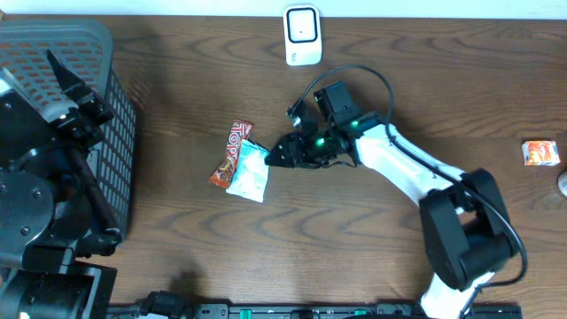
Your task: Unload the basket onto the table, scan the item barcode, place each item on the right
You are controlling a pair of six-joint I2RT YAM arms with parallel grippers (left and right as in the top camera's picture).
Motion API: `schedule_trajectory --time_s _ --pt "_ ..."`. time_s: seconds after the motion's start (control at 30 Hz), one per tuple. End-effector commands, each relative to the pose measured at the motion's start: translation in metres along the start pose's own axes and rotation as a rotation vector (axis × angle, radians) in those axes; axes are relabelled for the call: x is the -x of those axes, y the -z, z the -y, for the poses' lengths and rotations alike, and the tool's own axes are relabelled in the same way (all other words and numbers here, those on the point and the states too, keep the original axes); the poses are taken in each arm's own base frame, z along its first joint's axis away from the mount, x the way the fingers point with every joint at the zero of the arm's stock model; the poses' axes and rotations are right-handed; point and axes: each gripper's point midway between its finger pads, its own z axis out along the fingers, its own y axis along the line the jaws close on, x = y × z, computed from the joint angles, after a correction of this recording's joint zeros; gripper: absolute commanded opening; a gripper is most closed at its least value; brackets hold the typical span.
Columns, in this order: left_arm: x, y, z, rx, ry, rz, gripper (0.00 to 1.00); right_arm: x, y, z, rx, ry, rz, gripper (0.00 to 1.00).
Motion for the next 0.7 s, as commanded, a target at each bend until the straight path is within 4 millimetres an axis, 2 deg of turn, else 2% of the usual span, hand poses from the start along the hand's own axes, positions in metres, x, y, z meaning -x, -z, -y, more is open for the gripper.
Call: schedule_trajectory --time_s 0.0,0.1,0.17,0.33,0.6,0.67 --pt "-0.003 -0.002 0.001 0.001 0.006 -0.006 0.98 -0.005 -0.014 0.048 -0.249 -0.186 0.034 0.99" --pt "-0.003 -0.002 0.001 0.001 0.005 -0.007 0.98 -0.009 -0.031 0.064 -0.332 -0.238 0.047 0.99" --pt "-0.003 -0.002 0.001 0.001 0.005 -0.007 0.98 -0.005 -0.054 0.063 -0.315 -0.2 0.057 0.99" --pt "-0.003 -0.002 0.001 0.001 0.005 -0.007 0.98 -0.004 -0.077 0.07 -0.3 -0.209 0.061 0.99" --pt "-0.003 -0.002 0.001 0.001 0.005 -0.007 0.98 -0.028 -0.118 0.109 -0.278 -0.262 -0.044 0.99" --pt "-0.003 -0.002 0.001 0.001 0.005 -0.007 0.98 -0.036 -0.125 0.116 -0.271 -0.28 -0.076 0.94"
